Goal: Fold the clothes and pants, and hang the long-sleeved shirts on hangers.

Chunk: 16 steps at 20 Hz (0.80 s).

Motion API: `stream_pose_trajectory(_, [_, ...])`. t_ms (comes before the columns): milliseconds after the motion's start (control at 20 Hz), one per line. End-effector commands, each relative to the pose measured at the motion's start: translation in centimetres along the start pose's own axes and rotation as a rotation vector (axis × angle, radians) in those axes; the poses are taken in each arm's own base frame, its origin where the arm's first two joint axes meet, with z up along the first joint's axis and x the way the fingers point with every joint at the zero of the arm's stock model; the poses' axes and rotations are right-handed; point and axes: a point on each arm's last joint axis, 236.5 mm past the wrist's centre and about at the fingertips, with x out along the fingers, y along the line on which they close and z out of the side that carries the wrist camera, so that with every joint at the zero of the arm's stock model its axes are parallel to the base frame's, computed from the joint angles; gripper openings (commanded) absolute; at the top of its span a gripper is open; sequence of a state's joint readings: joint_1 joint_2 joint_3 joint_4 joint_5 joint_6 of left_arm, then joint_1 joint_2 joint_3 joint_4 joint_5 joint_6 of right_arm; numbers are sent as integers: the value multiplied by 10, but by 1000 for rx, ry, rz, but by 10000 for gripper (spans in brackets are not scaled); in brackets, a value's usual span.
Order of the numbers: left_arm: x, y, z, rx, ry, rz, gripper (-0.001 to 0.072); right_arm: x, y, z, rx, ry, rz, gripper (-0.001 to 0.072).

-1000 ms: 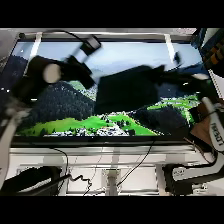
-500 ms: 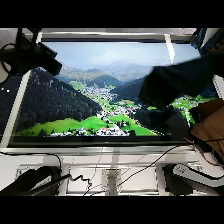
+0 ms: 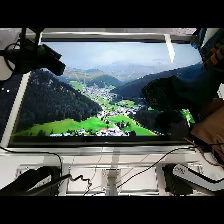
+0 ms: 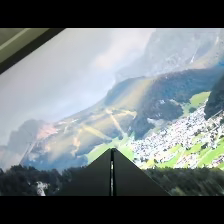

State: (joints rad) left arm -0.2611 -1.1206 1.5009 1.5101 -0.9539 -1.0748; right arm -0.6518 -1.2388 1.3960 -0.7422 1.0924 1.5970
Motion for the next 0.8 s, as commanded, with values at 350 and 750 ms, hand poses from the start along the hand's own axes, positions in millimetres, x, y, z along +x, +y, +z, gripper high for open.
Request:
stream_pose_trajectory(350, [24, -6, -13, -5, 49, -27, 24, 101, 105, -26, 165, -177, 147, 71])
stream_pose_trajectory(750, [32, -10, -22, -6, 82, -44, 24, 147, 6, -144, 110, 201, -227, 81])
